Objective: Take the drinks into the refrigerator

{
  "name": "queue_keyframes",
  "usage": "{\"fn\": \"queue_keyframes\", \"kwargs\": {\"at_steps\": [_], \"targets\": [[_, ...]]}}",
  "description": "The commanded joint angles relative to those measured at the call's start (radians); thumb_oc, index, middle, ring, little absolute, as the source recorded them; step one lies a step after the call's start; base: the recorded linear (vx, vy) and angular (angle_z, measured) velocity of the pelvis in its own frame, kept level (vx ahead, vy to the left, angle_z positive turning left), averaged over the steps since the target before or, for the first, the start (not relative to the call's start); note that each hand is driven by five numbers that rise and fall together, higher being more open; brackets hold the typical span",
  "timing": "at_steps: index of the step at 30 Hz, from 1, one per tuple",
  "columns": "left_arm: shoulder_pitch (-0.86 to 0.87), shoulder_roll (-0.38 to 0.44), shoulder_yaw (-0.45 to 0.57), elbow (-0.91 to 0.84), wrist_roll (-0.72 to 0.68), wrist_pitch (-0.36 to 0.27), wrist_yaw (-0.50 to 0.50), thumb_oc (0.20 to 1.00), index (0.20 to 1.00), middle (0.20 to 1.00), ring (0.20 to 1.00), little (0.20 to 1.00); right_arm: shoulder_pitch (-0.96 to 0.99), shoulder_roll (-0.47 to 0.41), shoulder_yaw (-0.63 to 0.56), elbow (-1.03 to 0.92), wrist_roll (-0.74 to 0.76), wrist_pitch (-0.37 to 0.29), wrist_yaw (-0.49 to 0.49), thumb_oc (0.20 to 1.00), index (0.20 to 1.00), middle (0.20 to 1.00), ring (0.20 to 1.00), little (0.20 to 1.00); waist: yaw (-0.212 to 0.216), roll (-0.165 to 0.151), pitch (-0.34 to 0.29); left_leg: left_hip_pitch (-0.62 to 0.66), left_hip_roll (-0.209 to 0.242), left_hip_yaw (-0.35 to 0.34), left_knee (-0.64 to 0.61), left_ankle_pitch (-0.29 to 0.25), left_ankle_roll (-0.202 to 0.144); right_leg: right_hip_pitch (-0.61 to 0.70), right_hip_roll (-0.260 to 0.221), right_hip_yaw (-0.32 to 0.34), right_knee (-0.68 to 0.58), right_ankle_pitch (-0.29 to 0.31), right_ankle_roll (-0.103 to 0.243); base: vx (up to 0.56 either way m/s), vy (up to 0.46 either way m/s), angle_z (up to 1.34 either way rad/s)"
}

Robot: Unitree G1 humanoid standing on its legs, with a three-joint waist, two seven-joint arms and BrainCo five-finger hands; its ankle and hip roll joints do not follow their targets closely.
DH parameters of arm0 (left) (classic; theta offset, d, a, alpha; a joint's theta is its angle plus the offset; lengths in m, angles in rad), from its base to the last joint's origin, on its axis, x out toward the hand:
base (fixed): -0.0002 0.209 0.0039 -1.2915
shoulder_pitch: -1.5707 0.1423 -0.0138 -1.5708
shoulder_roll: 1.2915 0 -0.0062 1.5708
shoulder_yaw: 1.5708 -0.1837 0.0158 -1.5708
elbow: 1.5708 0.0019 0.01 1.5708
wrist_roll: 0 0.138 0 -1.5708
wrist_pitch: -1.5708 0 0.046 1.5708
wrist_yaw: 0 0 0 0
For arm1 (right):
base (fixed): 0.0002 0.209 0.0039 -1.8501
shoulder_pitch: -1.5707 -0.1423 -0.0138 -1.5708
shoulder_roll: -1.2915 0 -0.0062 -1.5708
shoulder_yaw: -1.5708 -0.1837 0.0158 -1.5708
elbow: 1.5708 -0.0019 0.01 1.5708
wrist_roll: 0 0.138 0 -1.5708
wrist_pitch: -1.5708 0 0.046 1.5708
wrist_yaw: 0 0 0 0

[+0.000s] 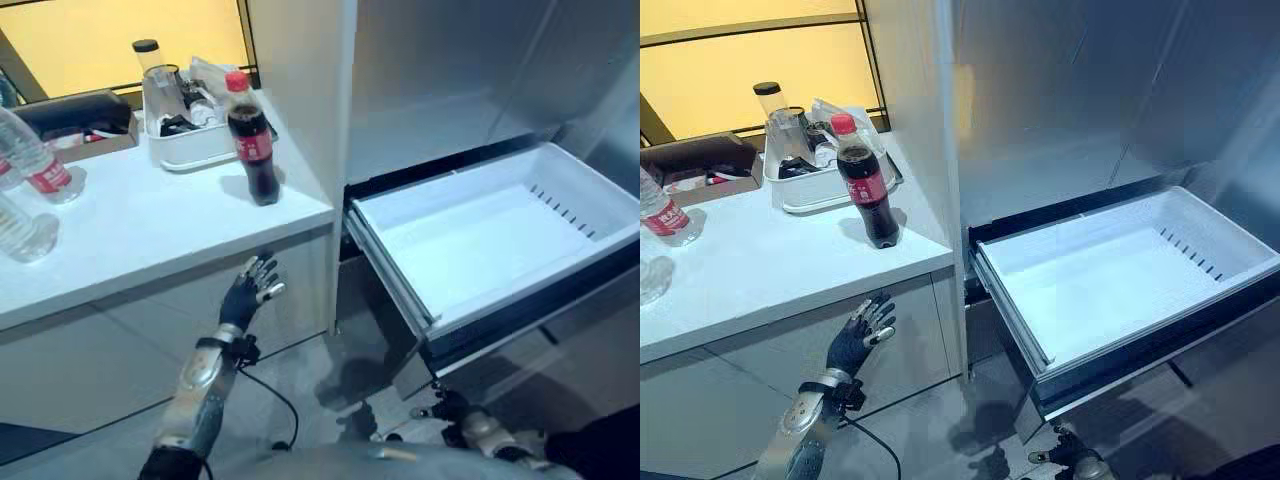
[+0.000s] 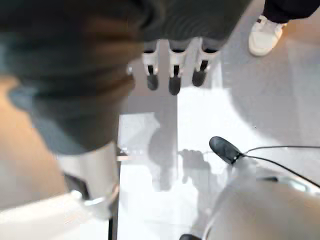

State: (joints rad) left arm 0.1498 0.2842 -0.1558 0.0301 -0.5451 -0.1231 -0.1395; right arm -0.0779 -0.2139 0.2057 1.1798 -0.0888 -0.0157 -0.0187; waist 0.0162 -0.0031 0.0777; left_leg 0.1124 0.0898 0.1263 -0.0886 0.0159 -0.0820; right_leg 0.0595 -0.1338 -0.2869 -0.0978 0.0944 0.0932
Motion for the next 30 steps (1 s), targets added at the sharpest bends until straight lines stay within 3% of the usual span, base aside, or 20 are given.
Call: {"fn": "queue_keyframes", "kwargs": {"at_steps": [1, 15, 20, 30], "targets": [[-0.075, -0.014, -0.020, -0.106, -0.064, -0.035, -0.015, 1.000, 1.000, 1.000, 1.000, 1.000, -0.105, 0.014, 0.023, 0.074, -0.020, -0.020, 0.000, 1.000, 1.000, 1.000, 1.000, 1.000, 0.014, -0.033, 0.017, -0.017, -0.049, -0.014, 0.001, -0.063, 0.037, 0.070, -0.030, -0.046, 0.013, -0.061, 0.050, 0.09, -0.041, 0.40], [-0.099, -0.032, -0.005, -0.252, -0.162, -0.065, 0.013, 1.000, 1.000, 1.000, 1.000, 1.000, -0.105, 0.034, 0.042, 0.075, -0.024, -0.023, -0.012, 1.000, 1.000, 1.000, 1.000, 1.000, 0.016, -0.038, 0.021, -0.017, -0.049, -0.017, 0.001, -0.064, 0.039, 0.070, -0.031, -0.047, 0.013, -0.060, 0.048, 0.00, 0.000, 0.00], [-0.111, -0.018, 0.044, -0.313, -0.093, -0.093, 0.077, 1.000, 1.000, 1.000, 1.000, 1.000, -0.096, 0.040, 0.049, 0.066, -0.023, -0.024, -0.016, 1.000, 1.000, 1.000, 1.000, 1.000, 0.017, -0.041, 0.022, -0.018, -0.050, -0.019, 0.001, -0.064, 0.039, 0.070, -0.031, -0.046, 0.013, -0.059, 0.048, 0.00, 0.000, 0.00], [-0.161, -0.025, 0.144, -0.243, 0.017, -0.121, 0.195, 1.000, 1.000, 1.000, 1.000, 1.000, -0.088, 0.053, 0.055, 0.047, -0.010, -0.029, -0.024, 1.000, 1.000, 1.000, 1.000, 1.000, 0.012, -0.046, 0.025, -0.020, -0.051, -0.016, 0.001, -0.058, 0.036, 0.068, -0.032, -0.045, 0.011, -0.057, 0.045, 0.00, 0.000, 0.00]]}}
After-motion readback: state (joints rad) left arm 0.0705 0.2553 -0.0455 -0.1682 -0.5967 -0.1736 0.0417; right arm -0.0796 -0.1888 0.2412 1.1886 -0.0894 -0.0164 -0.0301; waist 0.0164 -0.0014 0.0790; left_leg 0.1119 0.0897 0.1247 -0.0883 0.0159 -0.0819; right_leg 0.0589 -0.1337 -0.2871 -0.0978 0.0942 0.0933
